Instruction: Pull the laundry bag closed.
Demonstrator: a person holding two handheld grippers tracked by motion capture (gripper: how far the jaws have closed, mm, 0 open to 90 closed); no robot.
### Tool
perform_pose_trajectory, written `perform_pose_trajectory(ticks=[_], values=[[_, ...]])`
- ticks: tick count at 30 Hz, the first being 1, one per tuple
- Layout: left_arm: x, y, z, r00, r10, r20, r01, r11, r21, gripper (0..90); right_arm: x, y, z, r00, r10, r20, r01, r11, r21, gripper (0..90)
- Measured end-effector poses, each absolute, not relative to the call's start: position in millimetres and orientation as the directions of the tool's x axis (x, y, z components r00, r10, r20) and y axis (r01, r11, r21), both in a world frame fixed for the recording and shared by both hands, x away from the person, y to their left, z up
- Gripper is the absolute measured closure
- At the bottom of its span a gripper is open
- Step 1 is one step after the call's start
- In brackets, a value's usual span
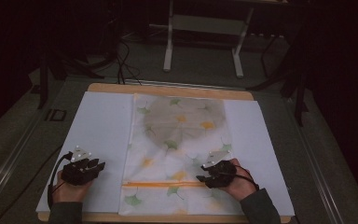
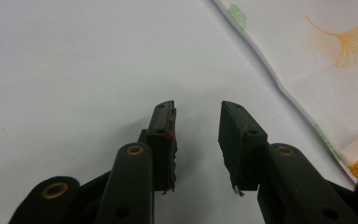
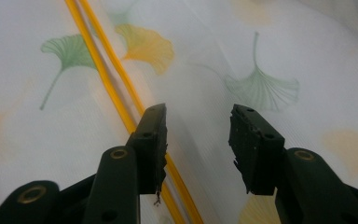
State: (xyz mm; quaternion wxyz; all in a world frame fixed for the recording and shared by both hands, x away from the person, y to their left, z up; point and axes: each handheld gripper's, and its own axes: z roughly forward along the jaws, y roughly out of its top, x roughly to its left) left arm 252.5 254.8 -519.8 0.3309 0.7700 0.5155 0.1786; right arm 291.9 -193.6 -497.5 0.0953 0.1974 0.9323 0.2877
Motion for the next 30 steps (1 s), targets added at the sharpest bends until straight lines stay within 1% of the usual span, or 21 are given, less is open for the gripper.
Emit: perform_pose_trajectory(ticks=[10, 16, 19, 30], values=[[253, 256, -520, 0.413, 0.908, -0.074, 0.674, -0.250, 0.696, 67.1, 294, -169, -497, -0.930, 0.363, -0.064, 0.273, 0.795, 0.542, 56.3], [253, 255, -521, 0.419, 0.905, -0.080, 0.672, -0.249, 0.698, 67.0, 296, -155, -495, -0.939, 0.336, -0.068, 0.250, 0.808, 0.534, 56.6], [253, 255, -522, 0.426, 0.900, -0.086, 0.671, -0.251, 0.697, 65.1, 297, -149, -495, -0.945, 0.318, -0.075, 0.232, 0.815, 0.531, 56.5], [252, 255, -523, 0.429, 0.898, -0.096, 0.673, -0.247, 0.697, 64.9, 298, -130, -494, -0.958, 0.276, -0.079, 0.196, 0.831, 0.521, 55.6]])
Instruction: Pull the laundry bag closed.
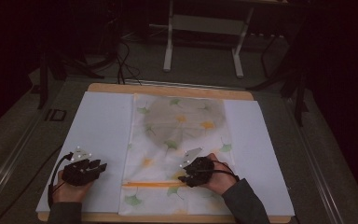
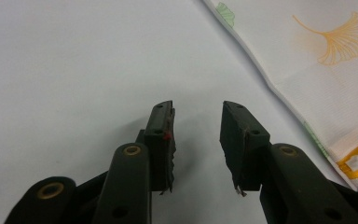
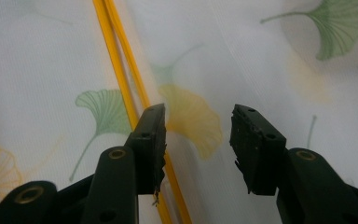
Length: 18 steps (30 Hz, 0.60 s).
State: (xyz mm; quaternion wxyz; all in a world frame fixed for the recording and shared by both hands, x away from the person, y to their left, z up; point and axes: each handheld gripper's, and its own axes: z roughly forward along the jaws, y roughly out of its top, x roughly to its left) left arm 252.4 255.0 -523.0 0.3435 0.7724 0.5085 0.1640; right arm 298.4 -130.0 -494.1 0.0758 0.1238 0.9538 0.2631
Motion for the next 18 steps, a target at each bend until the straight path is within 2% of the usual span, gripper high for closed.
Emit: perform_pose_trajectory(ticks=[18], values=[[252, 253, -522, 0.443, 0.892, -0.085, 0.668, -0.265, 0.696, 64.7, 299, -92, -498, -0.978, 0.192, -0.085, 0.123, 0.851, 0.510, 56.9]])
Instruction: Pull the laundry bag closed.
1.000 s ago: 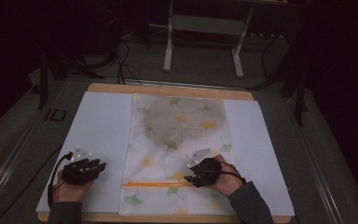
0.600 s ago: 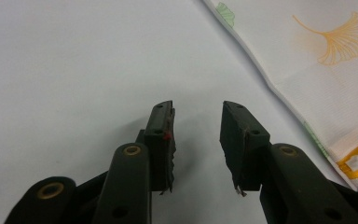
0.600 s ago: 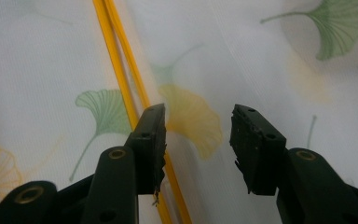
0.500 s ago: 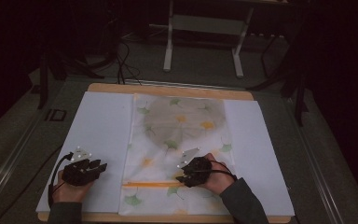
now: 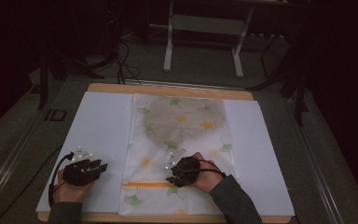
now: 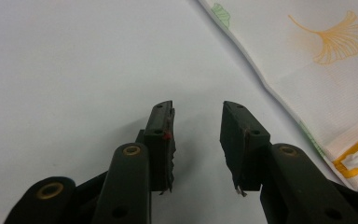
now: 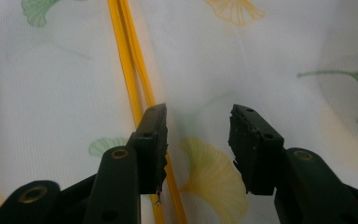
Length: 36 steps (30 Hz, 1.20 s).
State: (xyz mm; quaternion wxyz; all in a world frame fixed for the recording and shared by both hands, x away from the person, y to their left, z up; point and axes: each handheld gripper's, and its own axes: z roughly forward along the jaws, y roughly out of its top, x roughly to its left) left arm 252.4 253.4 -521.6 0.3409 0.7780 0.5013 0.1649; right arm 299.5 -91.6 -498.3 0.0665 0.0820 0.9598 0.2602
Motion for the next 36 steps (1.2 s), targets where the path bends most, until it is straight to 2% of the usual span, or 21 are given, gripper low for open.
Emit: perform_pose_trajectory(ticks=[14, 36], values=[[252, 253, -520, 0.438, 0.895, -0.080, 0.664, -0.263, 0.700, 63.2, 300, -65, -499, -0.987, 0.148, -0.069, 0.091, 0.850, 0.519, 61.1], [253, 250, -520, 0.443, 0.895, -0.056, 0.669, -0.288, 0.685, 61.4, 296, -34, -502, -0.993, 0.104, -0.060, 0.057, 0.849, 0.525, 53.4]])
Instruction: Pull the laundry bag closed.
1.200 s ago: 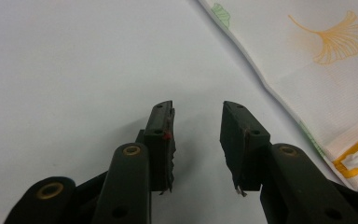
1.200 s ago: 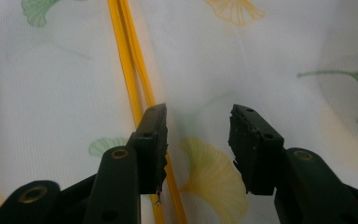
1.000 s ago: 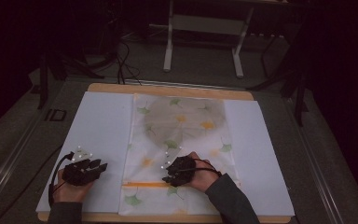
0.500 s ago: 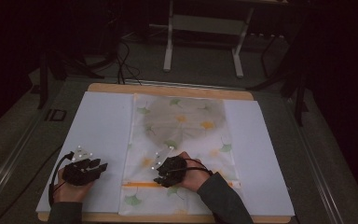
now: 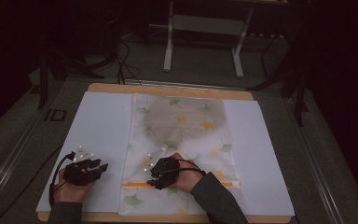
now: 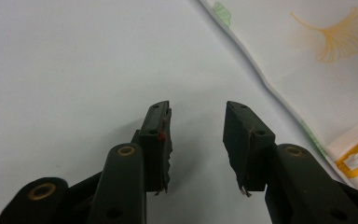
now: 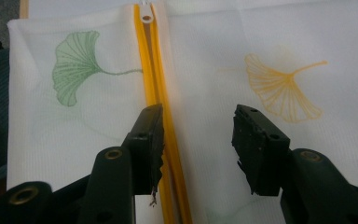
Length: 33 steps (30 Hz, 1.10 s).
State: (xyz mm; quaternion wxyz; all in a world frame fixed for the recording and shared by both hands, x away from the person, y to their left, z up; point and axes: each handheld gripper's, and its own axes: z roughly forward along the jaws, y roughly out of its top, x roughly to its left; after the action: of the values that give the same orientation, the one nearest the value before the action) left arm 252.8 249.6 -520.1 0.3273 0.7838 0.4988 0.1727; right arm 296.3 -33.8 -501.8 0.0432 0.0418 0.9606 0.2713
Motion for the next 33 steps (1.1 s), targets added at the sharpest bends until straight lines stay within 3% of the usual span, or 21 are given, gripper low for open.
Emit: perform_pose_trajectory(ticks=[28, 33], values=[[253, 249, -520, 0.450, 0.892, -0.043, 0.664, -0.302, 0.684, 60.2, 288, -5, -502, -0.997, 0.067, -0.041, 0.034, 0.841, 0.540, 57.6], [253, 248, -520, 0.448, 0.893, -0.034, 0.664, -0.307, 0.682, 59.9, 285, 0, -503, -0.998, 0.051, -0.039, 0.022, 0.844, 0.536, 63.9]])
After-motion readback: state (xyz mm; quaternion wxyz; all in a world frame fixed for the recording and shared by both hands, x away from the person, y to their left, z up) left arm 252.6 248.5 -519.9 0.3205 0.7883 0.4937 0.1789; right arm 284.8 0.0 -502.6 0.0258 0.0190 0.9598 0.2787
